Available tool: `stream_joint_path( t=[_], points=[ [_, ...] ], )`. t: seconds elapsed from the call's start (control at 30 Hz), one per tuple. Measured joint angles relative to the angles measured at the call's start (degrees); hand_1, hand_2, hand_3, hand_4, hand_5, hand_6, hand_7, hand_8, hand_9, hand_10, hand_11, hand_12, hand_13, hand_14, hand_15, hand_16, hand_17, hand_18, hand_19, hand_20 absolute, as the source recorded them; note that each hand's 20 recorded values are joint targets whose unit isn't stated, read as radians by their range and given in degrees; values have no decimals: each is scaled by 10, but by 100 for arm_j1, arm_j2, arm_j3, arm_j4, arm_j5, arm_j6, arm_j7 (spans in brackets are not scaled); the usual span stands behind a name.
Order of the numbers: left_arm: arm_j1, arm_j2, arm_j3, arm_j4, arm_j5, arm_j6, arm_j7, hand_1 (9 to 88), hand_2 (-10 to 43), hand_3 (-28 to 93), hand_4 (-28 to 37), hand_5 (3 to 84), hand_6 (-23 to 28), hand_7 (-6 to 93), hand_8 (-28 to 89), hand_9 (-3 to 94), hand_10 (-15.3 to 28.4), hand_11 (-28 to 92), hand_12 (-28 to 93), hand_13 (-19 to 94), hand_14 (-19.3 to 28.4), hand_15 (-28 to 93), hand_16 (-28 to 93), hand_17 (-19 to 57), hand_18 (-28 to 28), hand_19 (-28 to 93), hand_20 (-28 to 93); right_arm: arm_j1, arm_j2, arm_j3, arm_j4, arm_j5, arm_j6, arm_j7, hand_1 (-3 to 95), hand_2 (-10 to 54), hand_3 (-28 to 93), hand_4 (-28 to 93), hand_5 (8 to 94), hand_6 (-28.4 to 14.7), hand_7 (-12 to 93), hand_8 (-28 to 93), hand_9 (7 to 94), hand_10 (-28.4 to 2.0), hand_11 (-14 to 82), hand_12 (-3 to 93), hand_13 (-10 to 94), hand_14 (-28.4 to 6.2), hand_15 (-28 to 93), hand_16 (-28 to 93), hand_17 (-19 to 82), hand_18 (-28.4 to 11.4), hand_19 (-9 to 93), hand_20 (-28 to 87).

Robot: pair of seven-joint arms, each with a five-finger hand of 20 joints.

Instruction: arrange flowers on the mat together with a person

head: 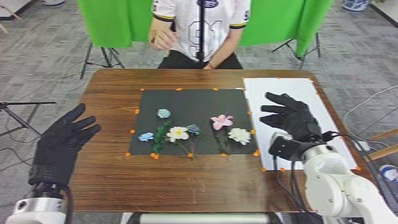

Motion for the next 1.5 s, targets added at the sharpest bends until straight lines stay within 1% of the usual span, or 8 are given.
stream_joint_path(
  t=[0.33, 0.63, 1.23, 1.5],
  points=[
    [7, -7, -12, -12, 9, -8, -42, 210, 60, 797, -283, 349, 77, 148, -104, 321, 192, 280, 96, 225, 260, 562, -116, -94, 224, 508, 100, -2, 0, 3, 15, 41, -14, -9, 204, 71, 770, -230, 526, -17, 120, -111, 538, -185, 176, 143, 465, -205, 566, 74, 112, -237, 579, 141],
    [9, -73, -64, -17, 33, -51, -129, 210, 59, 794, -283, 344, 73, 143, -104, 318, 189, 266, 94, 217, 255, 533, -114, -94, 224, 498, 88, 40, 7, -1, 127, 167, -90, -118, 206, 71, 770, -231, 523, -16, 119, -111, 534, -184, 173, 143, 465, -202, 564, 75, 109, -234, 573, 140],
    [11, -67, -60, -17, 26, -51, -104, 209, 59, 794, -283, 344, 74, 144, -102, 319, 190, 273, 98, 224, 260, 551, -108, -94, 228, 508, 87, 74, 23, 0, 151, 229, -151, -170, 207, 71, 773, -232, 523, -15, 121, -111, 533, -183, 172, 144, 464, -202, 562, 77, 108, -234, 570, 143],
    [8, -42, -55, -17, 19, -49, -106, 209, 60, 793, -283, 345, 75, 145, -103, 320, 191, 274, 98, 224, 261, 554, -111, -94, 229, 511, 85, 70, 24, 2, 151, 229, -163, -170, 209, 70, 774, -233, 522, -14, 121, -112, 534, -184, 172, 144, 464, -202, 562, 76, 107, -234, 569, 144]
  ],
)
